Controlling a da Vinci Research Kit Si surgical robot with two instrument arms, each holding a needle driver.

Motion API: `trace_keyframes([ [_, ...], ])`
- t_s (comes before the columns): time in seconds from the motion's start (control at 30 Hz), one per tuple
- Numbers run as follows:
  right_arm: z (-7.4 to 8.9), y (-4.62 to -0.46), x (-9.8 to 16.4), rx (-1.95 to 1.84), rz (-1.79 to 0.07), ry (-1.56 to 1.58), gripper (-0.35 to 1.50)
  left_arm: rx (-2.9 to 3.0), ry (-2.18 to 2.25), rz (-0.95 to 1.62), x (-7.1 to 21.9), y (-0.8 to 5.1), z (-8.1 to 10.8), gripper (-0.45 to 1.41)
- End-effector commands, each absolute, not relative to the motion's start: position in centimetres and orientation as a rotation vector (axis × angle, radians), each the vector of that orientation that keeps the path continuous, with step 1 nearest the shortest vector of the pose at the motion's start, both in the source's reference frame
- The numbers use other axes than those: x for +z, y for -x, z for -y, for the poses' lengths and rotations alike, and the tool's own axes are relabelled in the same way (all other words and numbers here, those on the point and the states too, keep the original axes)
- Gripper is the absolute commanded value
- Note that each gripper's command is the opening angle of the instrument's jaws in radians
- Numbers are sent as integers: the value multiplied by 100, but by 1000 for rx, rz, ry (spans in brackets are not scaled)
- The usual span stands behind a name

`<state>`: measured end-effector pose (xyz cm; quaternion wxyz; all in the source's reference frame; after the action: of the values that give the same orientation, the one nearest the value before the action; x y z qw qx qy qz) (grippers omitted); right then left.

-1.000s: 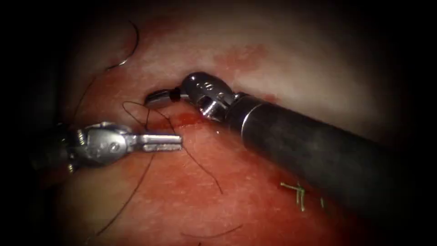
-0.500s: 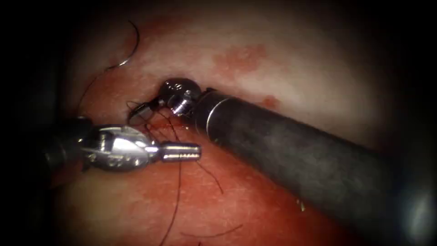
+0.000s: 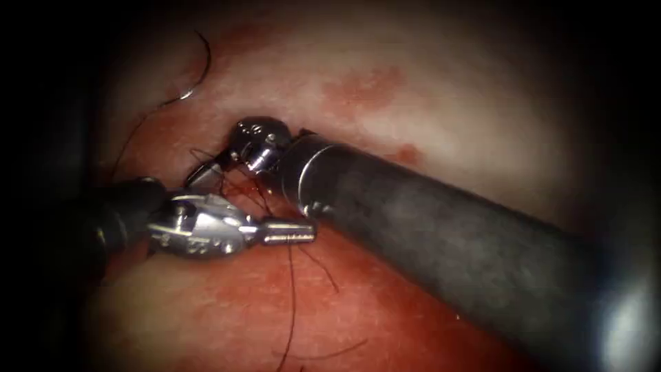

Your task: Wound Closure

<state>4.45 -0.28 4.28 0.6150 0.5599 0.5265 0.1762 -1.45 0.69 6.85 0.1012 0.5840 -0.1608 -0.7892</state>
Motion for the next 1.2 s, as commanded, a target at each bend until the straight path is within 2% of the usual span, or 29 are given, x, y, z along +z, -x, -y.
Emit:
trace_keyframes([
  [0.03, 19, -450, 424, 425, -1240, -1283, -35, -2337, -1714, 484, 696, 150, -71, -45],
  [0.5, -2, -416, 404, 610, -1430, -1218, -35, -2311, -1714, 489, 716, 143, -61, -45],
  [1.2, 12, -394, 392, 551, -1399, -1207, -35, -2229, -1827, 419, 778, 115, -75, -45],
])
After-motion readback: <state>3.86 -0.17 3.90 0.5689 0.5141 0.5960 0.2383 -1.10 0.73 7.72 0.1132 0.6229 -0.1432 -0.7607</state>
